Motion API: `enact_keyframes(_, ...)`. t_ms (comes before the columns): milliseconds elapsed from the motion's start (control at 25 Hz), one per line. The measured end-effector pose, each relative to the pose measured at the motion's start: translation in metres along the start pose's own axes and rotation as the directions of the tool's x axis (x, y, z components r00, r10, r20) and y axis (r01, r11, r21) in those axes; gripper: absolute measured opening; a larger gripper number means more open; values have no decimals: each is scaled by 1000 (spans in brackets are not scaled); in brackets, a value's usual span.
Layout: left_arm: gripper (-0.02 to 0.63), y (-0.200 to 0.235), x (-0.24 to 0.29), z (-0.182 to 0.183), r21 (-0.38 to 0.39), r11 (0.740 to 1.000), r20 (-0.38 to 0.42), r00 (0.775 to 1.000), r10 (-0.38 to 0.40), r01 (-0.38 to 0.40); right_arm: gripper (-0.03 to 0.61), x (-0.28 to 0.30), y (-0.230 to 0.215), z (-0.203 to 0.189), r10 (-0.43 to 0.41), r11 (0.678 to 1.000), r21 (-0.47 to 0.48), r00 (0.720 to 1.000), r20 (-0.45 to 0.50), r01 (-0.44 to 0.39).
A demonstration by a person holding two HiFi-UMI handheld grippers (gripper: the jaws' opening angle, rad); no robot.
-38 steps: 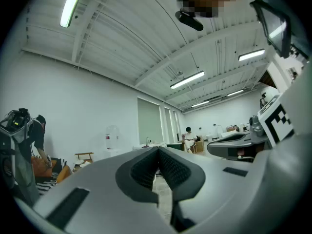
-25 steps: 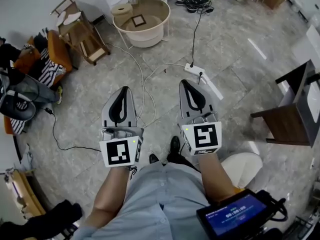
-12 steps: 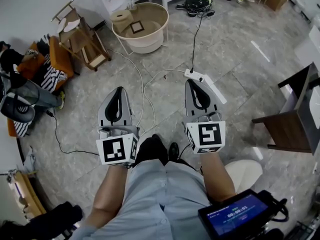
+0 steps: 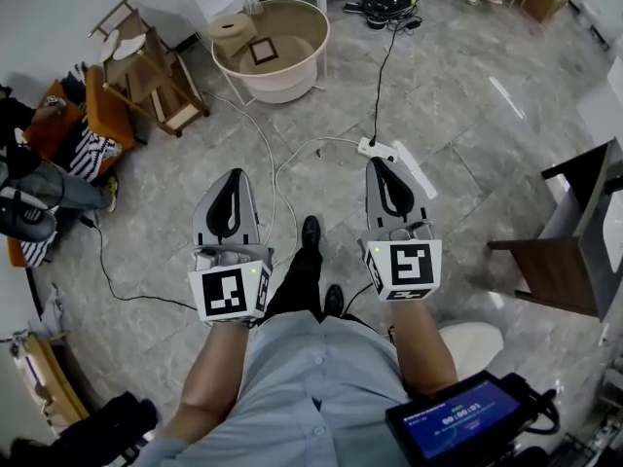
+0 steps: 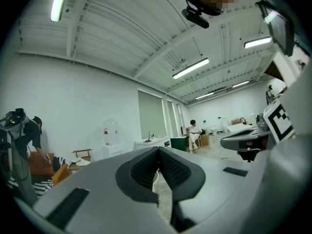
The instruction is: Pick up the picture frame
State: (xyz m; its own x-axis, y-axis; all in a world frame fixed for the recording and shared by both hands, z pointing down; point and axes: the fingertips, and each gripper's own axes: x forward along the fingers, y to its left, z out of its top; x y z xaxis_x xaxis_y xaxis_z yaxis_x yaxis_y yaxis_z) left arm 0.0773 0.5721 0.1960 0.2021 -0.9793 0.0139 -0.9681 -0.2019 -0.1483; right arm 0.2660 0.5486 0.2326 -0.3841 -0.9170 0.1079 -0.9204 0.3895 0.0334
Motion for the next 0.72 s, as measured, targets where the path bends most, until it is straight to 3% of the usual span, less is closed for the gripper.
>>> enact_keyframes(320,11,64,123,-27,-22,1000,-21,1000,9,-9,14,146,-12,-3,18,1000,-16,999,-40,-18)
enact_keyframes(720,11,156,233,-5,-10,999,43,998,37,-37,14,284,-6,51,30,997,-65,1000,9,-29)
